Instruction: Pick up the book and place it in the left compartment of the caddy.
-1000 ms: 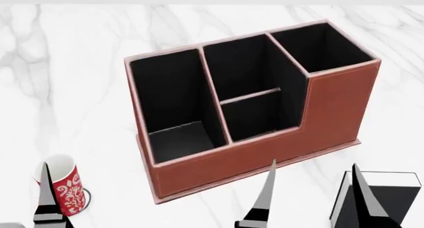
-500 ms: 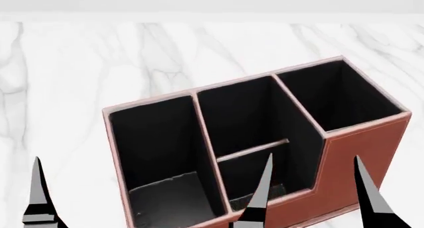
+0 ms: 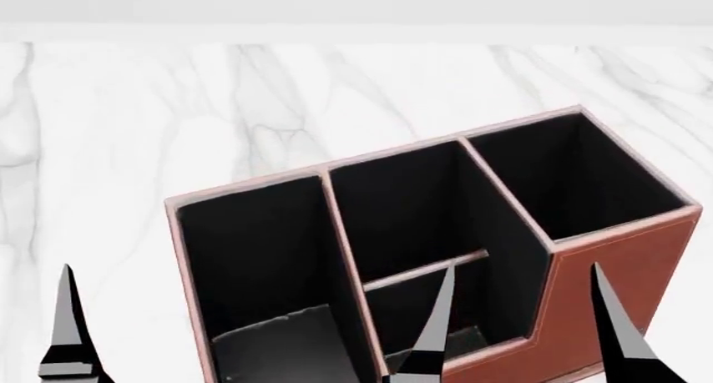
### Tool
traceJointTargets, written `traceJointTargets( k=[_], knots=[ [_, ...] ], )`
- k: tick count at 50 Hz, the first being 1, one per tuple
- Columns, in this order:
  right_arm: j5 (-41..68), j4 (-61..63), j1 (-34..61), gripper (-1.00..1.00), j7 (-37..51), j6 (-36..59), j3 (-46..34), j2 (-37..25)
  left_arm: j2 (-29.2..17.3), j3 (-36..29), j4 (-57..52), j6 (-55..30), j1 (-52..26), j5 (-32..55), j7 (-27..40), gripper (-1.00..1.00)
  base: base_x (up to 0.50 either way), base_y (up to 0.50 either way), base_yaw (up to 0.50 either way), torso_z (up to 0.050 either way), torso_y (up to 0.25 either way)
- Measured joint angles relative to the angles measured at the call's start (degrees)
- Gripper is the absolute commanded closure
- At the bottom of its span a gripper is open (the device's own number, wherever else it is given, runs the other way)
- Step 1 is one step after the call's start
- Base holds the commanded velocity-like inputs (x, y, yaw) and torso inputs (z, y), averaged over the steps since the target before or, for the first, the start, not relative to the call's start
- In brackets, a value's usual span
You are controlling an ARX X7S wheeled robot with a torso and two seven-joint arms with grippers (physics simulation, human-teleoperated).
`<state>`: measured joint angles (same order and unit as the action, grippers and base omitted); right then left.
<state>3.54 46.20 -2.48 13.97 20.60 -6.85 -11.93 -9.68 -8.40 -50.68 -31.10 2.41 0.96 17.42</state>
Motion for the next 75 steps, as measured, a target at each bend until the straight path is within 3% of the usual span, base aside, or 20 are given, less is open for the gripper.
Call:
traceJointTargets(
  k=[8,48,75],
  knots=[
    [0.27,-0.06,0.0,-1.0,0.35,-0.04,-0.17,-0.27,-0.2,-0.1,-0.27,-0.46,-0.06,0.64,0.38,-1.0,0.0,0.0,0.0,0.0,0.0],
    [1.7,0.65,0.27,-1.0,2.79,0.29,-1.42,-2.36,-0.96,2.31,-2.81,-3.31,-0.24,7.02,1.66,-1.0,0.0,0.0,0.0,0.05,-0.002],
    [2.93,1.92,0.6,-1.0,4.37,1.05,-1.76,-3.78,-2.27,1.51,-2.95,-3.71,-0.51,7.53,3.05,-1.0,0.0,0.0,0.0,0.039,-0.167]
  ],
)
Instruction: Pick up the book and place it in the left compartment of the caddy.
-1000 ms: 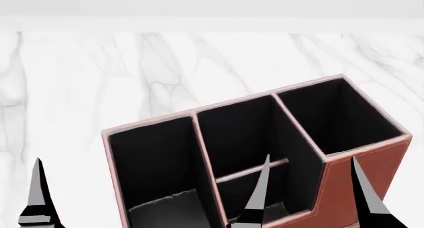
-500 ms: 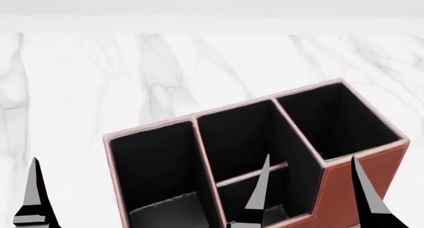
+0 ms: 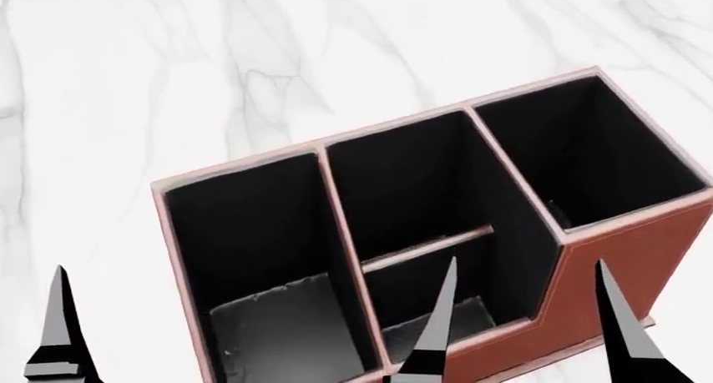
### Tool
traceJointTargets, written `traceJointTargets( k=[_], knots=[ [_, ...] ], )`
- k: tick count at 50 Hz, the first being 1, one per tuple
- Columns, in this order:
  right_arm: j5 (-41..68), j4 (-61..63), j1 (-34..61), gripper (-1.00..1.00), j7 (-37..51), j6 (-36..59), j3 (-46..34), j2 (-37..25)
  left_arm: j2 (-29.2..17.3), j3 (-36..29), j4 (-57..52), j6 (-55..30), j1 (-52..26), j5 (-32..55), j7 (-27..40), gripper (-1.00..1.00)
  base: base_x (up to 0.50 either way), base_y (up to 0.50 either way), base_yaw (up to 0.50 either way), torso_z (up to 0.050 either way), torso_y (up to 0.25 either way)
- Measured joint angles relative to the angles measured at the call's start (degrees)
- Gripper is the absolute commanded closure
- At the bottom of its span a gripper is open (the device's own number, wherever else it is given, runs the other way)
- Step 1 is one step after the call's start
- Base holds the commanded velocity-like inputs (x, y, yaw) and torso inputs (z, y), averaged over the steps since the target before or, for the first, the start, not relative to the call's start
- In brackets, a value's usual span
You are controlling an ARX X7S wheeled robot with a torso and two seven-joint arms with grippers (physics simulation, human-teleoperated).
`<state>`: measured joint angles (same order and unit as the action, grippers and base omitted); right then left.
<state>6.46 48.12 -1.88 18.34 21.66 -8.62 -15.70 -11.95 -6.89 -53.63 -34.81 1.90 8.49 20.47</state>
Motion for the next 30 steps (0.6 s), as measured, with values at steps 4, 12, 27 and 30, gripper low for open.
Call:
traceJointTargets(
  k=[4,12,27,30],
  knots=[
    [0.16,0.48,0.08,-1.0,0.23,0.26,0.03,-0.22,-0.15,-0.04,-0.1,0.22,0.08,0.35,0.01,-1.0,0.0,0.0,0.0,0.0,0.0],
    [0.41,1.4,0.21,-1.0,0.72,0.89,0.07,-0.63,-0.42,0.06,-0.43,0.39,0.16,1.25,0.15,-1.0,0.0,0.0,0.0,0.0,0.0],
    [-0.1,1.0,-0.11,-1.0,2.99,1.95,0.07,-0.3,-0.97,0.6,-0.6,0.58,0.24,2.72,0.85,-1.0,0.0,0.0,0.0,0.0,0.0],
    [-0.47,0.78,0.29,-1.0,4.45,3.45,0.3,0.55,-1.01,0.68,-0.54,0.62,0.27,2.97,1.01,-1.0,0.0,0.0,0.0,0.0,0.0]
  ],
)
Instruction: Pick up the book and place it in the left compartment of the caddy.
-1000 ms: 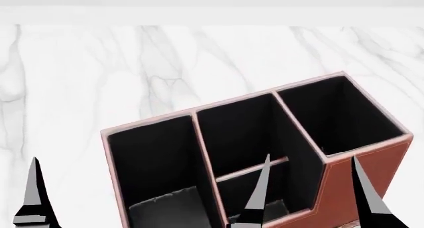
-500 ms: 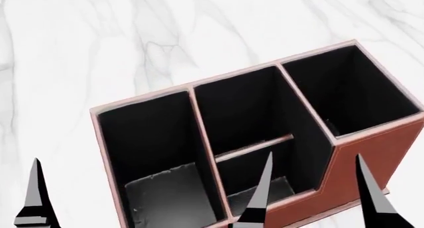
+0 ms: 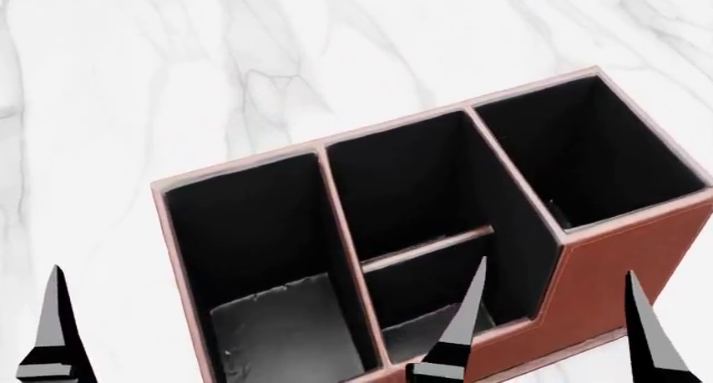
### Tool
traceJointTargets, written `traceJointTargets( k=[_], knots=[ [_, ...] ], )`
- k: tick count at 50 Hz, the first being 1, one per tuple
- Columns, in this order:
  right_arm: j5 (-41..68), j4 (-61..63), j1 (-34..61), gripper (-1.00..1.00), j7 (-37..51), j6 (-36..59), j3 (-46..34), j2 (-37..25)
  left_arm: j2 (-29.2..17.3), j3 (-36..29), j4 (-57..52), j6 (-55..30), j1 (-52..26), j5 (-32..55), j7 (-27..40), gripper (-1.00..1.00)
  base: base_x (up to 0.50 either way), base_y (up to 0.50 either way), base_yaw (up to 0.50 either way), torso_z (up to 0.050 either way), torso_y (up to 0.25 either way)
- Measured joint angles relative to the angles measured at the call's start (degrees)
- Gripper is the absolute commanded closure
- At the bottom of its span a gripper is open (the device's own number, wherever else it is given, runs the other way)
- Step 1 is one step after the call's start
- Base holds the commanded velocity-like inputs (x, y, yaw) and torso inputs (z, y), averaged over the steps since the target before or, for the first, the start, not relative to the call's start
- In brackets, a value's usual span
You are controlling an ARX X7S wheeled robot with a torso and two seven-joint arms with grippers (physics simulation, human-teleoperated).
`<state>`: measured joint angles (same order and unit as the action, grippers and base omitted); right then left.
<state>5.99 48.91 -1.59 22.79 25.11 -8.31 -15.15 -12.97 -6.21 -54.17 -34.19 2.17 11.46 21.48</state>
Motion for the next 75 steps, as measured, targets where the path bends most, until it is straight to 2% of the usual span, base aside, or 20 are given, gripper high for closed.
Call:
traceJointTargets(
  k=[11,22,29,36,47,56,75],
  knots=[
    [-2.44,-1.49,4.14,-1.0,6.39,8.01,0.69,3.87,-0.15,1.39,0.09,0.03,0.06,1.36,0.68,-1.0,0.0,0.0,0.0,0.0,0.0],
    [-2.76,-1.66,11.59,-1.0,11.46,19.88,1.75,8.02,-0.47,2.72,-0.36,-0.15,0.14,2.56,1.36,-1.0,0.0,0.0,0.0,0.0,0.0],
    [0.08,-2.51,17.47,-1.0,15.38,26.36,3.0,10.78,-0.68,2.94,-0.48,-0.12,0.15,3.06,1.65,-1.0,0.0,0.0,0.0,0.0,0.0],
    [4.43,-4.38,23.1,-1.0,23.73,31.03,4.21,12.28,-0.86,2.86,-0.26,0.23,0.19,3.41,1.81,-1.0,0.0,0.0,0.0,0.0,0.0],
    [15.13,-8.46,29.31,-1.0,38.36,32.33,7.42,13.04,-1.19,2.81,-0.21,0.59,0.32,4.11,2.03,-1.0,0.0,0.0,0.0,0.0,0.0],
    [20.85,-12.73,32.17,-1.0,45.74,29.51,8.28,13.14,-1.45,2.86,-0.16,0.75,0.34,4.64,2.31,-1.0,0.0,0.0,0.0,0.0,0.0],
    [25.82,-21.5,35.8,-1.0,62.99,26.39,10.9,13.58,-2.0,2.44,0.4,1.06,0.13,5.23,2.9,-1.0,0.0,0.0,0.0,0.0,0.0]
  ],
)
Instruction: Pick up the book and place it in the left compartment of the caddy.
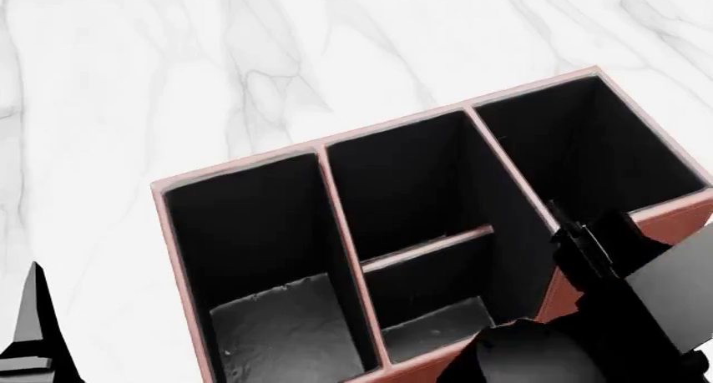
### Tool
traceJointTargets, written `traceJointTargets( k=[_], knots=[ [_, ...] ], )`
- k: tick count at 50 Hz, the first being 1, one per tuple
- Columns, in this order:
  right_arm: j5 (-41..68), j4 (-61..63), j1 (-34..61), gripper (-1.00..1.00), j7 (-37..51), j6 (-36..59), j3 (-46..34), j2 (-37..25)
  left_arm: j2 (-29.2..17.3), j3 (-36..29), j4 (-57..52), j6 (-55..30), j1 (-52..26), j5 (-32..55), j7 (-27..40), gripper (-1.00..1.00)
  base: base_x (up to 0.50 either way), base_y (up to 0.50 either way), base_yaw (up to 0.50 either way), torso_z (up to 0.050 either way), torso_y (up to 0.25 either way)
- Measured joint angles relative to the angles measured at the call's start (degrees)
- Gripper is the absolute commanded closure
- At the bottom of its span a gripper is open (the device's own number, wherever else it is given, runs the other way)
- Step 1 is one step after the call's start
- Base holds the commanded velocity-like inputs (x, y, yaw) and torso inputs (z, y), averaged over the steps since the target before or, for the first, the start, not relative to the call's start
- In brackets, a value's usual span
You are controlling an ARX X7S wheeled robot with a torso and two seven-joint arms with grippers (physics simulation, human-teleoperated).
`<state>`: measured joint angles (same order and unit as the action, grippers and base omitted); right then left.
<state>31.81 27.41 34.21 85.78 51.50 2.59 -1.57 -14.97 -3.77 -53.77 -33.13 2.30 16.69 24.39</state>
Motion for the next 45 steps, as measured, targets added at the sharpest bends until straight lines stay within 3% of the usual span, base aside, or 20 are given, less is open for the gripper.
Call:
traceJointTargets(
  k=[9,27,45],
  knots=[
    [1.84,-4.35,0.68,-1.0,3.72,-3.8,2.5,0.27,-0.3,-0.13,0.31,0.22,-0.05,0.22,0.32,-1.0,0.0,0.0,0.0,0.0,0.0],
    [4.5,-11.65,2.35,-1.0,4.22,-2.72,8.82,0.42,-0.99,-0.54,0.17,0.34,0.02,0.71,1.27,-1.0,0.0,0.0,0.0,0.0,0.0],
    [4.94,-9.45,3.21,-1.0,4.22,0.99,13.2,0.44,-1.75,-0.81,0.28,0.64,-0.02,1.44,2.27,-1.0,0.0,0.0,0.0,0.0,0.0]
  ],
)
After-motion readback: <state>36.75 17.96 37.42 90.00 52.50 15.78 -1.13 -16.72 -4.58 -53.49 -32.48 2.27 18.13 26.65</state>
